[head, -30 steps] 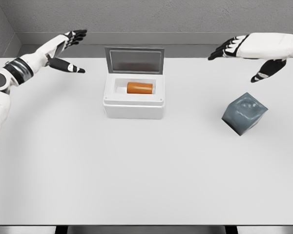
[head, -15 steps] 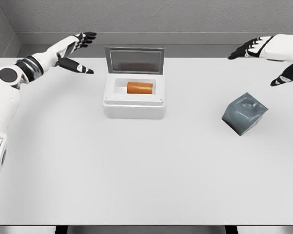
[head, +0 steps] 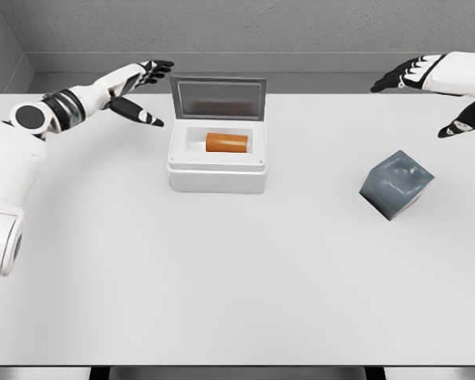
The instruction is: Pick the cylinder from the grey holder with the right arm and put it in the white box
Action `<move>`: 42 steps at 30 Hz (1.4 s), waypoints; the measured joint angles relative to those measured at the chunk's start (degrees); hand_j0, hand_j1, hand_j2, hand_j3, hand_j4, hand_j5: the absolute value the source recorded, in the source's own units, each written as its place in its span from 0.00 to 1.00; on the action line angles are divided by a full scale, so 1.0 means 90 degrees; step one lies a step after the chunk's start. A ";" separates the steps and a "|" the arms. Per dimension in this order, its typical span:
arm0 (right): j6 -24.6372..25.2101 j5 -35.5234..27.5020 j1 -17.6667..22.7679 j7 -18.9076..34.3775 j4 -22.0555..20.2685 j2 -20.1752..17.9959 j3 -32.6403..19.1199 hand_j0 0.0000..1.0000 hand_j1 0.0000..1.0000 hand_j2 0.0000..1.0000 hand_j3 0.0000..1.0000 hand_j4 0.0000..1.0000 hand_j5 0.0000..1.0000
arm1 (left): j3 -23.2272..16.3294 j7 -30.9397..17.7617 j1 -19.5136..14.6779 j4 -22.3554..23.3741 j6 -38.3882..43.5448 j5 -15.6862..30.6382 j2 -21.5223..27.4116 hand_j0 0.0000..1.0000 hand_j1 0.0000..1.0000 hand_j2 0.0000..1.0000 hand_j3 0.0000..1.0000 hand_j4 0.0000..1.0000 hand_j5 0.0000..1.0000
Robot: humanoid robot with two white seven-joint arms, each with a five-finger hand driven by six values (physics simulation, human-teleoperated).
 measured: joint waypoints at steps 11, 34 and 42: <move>0.0000 -0.0092 -0.0010 0.0000 -0.0003 0.0033 0.0017 1.00 1.00 1.00 1.00 1.00 1.00 | -0.0083 0.0000 -0.0088 0.0016 0.0000 -0.0124 -0.0042 1.00 1.00 1.00 1.00 1.00 1.00; 0.0000 -0.0190 -0.0029 0.0000 0.0005 0.0067 0.0041 1.00 1.00 1.00 1.00 1.00 1.00 | -0.0295 0.0000 0.0381 -0.1003 -0.0001 -0.0222 0.0236 1.00 1.00 1.00 1.00 1.00 1.00; 0.0000 -0.0233 -0.0029 0.0000 0.0001 0.0072 0.0039 1.00 1.00 1.00 1.00 1.00 1.00 | -0.0537 0.0000 0.0488 -0.1409 -0.0001 -0.0189 0.0319 1.00 1.00 1.00 1.00 1.00 1.00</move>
